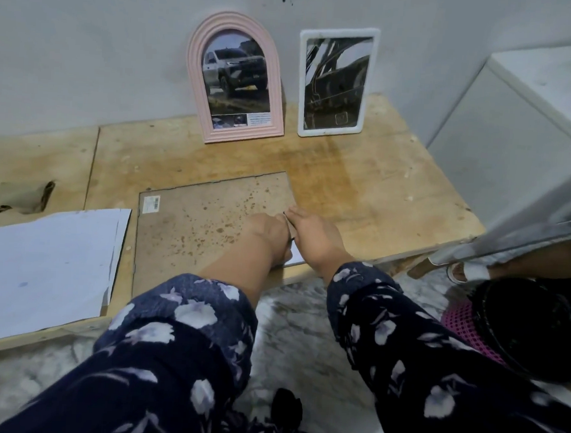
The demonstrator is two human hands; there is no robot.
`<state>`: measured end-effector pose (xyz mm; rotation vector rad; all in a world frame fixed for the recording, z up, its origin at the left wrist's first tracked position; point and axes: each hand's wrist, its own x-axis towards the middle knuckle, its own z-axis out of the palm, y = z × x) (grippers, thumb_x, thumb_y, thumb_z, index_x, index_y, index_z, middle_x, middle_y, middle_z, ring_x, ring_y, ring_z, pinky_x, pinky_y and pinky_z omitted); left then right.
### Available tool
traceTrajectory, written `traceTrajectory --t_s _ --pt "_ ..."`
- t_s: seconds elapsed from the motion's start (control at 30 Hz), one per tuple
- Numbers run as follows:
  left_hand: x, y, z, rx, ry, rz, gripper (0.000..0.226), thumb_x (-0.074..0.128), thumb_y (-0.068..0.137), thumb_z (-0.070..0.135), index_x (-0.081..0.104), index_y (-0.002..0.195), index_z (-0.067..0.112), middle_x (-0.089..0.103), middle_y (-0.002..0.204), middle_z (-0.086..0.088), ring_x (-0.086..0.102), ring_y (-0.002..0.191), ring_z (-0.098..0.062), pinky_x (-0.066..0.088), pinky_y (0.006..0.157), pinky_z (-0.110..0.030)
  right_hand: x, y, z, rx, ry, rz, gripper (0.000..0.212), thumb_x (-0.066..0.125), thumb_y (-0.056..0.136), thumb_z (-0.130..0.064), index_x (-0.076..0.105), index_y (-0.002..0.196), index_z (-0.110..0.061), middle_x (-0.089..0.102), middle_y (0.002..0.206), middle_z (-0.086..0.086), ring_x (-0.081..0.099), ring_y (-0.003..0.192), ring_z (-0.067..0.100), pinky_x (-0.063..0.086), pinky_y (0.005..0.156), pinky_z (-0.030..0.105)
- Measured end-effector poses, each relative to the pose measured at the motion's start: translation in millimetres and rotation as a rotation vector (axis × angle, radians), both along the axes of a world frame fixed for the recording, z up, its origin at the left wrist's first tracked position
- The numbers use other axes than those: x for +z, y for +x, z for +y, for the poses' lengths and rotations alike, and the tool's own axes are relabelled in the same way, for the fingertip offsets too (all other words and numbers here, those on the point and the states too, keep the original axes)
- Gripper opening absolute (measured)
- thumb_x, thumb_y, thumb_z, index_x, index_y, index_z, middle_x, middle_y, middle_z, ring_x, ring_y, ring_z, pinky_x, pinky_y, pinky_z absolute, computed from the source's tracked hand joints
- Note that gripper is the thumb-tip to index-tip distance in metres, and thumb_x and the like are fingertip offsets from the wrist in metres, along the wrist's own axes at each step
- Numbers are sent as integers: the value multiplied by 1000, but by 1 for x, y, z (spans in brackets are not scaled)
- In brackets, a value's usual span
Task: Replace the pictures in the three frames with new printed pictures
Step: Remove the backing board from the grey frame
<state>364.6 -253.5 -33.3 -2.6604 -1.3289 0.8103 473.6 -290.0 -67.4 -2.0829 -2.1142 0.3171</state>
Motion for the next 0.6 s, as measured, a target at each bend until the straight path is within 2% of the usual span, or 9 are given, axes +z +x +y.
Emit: traceTrajectory --t_s 0.1,0.17,0.2,0.27,0.33,0.43,0.53,0.6 --pt "-3 -9 -2 80 12 -67 43 40 94 41 44 120 7 61 110 -10 61 89 -26 39 64 -30 1 -1 3 5 -43 -28 44 43 95 -6 49 137 -18 41 149 -1 49 128 20 45 98 32" --pt "-5 -20 -6 101 15 -104 62 38 91 59 41 126 8 57 119 -11 57 92 -27 39 66 -32 1 -2 4 25 -53 -80 40 46 91 -3 54 128 -17 51 139 1 59 111 24 51 87 35" --pt "-8 -27 -7 94 17 -111 78 37 86 71 38 132 8 52 126 -11 55 99 -27 40 70 -35 2 -2 4 26 -51 -92 39 48 90 -2 54 126 -17 54 134 2 61 105 25 52 83 36" --pt "-12 -44 -11 72 15 -128 102 34 77 84 25 146 10 36 148 -8 42 125 -28 40 87 -41 1 -2 5 20 -52 -81 41 48 89 0 54 127 -16 56 130 1 61 103 26 52 79 33" --pt "-17 -64 -14 73 15 -183 106 33 76 85 11 154 16 15 161 0 22 142 -24 29 106 -46 0 -3 5 5 -54 -72 47 48 88 2 52 131 -18 54 134 -1 61 105 26 51 77 31" --pt "-24 -90 -17 125 11 -301 102 32 76 85 9 155 23 6 162 5 10 147 -21 17 115 -47 -1 -3 6 -15 -78 -50 53 48 86 4 50 134 -19 48 143 -1 59 112 27 53 85 36" --pt "-28 -103 -19 139 33 -311 100 28 77 85 10 154 24 8 162 4 12 148 -21 20 115 -46 -1 -3 4 -19 -107 -13 56 45 86 5 48 137 -19 44 147 -1 55 118 27 50 92 38" --pt "-27 -105 -18 115 49 -311 98 24 78 84 11 154 23 11 162 4 15 147 -21 26 113 -43 2 -3 3 -14 -138 -40 55 46 88 -3 43 140 -21 39 150 -2 50 124 27 42 102 45"
